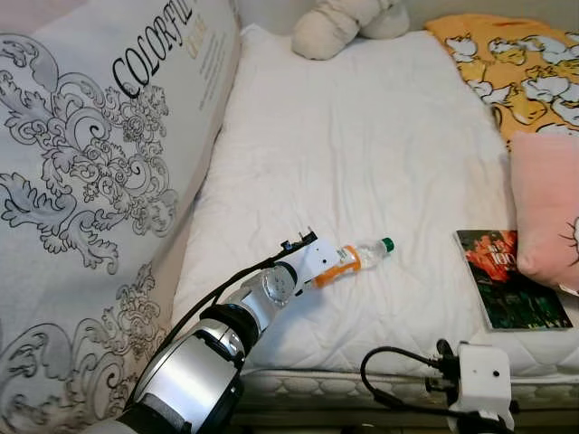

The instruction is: Clean up the room

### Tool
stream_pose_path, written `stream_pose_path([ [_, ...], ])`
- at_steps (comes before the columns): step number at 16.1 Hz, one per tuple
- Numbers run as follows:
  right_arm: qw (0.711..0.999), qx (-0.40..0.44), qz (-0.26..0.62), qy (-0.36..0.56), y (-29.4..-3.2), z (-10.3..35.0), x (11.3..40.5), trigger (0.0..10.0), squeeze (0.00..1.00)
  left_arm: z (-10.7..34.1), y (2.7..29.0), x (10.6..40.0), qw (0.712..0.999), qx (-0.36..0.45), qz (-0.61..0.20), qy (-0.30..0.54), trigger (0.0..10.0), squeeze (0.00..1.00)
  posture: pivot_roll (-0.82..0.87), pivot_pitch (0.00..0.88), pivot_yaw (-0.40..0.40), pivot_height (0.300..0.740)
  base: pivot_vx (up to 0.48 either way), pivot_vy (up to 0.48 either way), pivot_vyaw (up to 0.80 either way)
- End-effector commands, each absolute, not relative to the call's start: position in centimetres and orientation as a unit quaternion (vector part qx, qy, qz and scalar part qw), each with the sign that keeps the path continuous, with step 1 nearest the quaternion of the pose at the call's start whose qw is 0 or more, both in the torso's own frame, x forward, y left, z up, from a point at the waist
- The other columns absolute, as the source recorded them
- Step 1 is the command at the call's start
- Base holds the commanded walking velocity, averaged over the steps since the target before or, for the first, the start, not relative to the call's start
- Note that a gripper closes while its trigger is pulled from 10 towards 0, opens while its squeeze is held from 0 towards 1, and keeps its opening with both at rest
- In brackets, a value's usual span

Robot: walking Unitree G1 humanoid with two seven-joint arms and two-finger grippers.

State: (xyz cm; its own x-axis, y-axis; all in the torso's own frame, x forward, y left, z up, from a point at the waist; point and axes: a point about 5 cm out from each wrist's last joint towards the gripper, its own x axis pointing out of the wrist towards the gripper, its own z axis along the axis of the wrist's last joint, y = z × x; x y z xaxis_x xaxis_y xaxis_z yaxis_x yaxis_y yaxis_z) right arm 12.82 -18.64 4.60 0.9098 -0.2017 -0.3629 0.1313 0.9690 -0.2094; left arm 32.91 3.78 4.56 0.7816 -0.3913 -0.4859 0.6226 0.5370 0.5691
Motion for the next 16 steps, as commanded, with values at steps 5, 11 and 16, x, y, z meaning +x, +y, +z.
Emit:
stream_pose_path([
  [5, 0.971, -0.080, -0.078, 0.211, -18.7, 4.7, 12.6, 10.0, 0.00, 4.0, 1.0, 31.2, 0.868, 0.257, -0.383, 0.186, 10.0, 0.00, -0.21, 0.067, 0.058, 0.740, 0.000, 0.000, 0.00],
  [11, 0.970, -0.081, -0.071, 0.217, -19.3, 4.5, 13.0, 10.0, 0.00, 5.7, -2.1, 29.3, 0.840, 0.085, -0.515, 0.145, 10.0, 0.00, -0.17, 0.064, 0.057, 0.740, 0.000, 0.000, 0.00],
  [16, 0.972, -0.082, -0.056, 0.212, -18.7, 4.3, 13.8, 10.0, 0.00, 11.5, 1.8, 34.0, 0.912, 0.204, -0.355, -0.001, 10.0, 1.00, -0.14, 0.047, 0.055, 0.740, 0.000, 0.000, 0.00],
])
